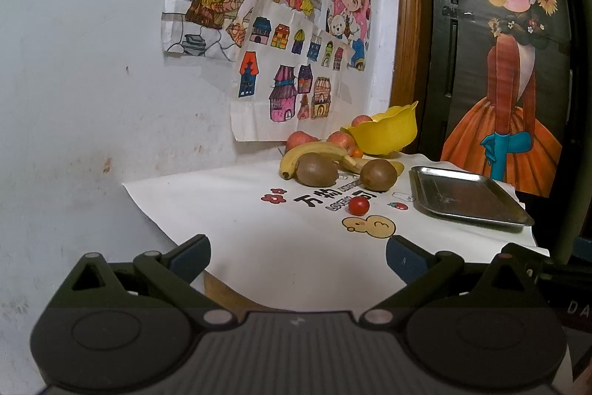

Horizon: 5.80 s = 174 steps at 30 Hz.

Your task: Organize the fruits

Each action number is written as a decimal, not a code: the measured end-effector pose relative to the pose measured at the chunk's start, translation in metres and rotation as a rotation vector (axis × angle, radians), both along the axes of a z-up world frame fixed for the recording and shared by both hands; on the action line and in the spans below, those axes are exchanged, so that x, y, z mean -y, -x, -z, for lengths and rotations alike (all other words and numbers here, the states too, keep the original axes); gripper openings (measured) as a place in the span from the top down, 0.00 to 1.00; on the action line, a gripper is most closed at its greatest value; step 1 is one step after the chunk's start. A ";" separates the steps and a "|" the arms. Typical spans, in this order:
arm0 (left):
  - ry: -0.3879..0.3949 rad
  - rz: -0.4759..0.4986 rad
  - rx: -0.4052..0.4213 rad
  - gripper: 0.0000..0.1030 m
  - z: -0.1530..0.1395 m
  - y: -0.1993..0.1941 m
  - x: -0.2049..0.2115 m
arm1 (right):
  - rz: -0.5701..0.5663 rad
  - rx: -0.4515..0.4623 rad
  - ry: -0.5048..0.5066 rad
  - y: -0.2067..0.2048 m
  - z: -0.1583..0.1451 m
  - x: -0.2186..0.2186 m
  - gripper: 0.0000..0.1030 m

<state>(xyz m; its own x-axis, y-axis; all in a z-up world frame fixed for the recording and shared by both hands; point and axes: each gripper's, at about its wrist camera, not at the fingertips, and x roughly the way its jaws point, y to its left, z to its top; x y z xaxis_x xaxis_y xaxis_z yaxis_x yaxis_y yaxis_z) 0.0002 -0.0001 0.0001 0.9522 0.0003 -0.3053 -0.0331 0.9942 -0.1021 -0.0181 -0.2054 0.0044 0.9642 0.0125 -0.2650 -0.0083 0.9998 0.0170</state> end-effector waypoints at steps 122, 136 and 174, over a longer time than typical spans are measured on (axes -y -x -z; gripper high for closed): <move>-0.550 0.570 -0.176 0.33 0.009 -0.296 0.009 | -0.715 -0.383 0.150 -0.252 0.007 -0.040 0.73; -0.600 0.645 -0.179 0.30 0.007 -0.270 0.019 | -0.672 -0.386 0.134 -0.244 0.004 -0.027 0.74; -0.244 0.752 -0.141 0.32 -0.008 -0.274 0.150 | -0.268 -0.213 0.123 -0.217 0.002 0.130 0.74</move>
<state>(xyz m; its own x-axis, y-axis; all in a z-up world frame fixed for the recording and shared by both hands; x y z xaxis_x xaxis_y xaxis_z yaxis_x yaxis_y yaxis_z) 0.2741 -0.1501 0.0077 0.6763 -0.5436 -0.4970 0.6581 0.7490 0.0763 0.1993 -0.3349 0.0021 0.8538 0.2126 -0.4752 -0.2794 0.9573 -0.0736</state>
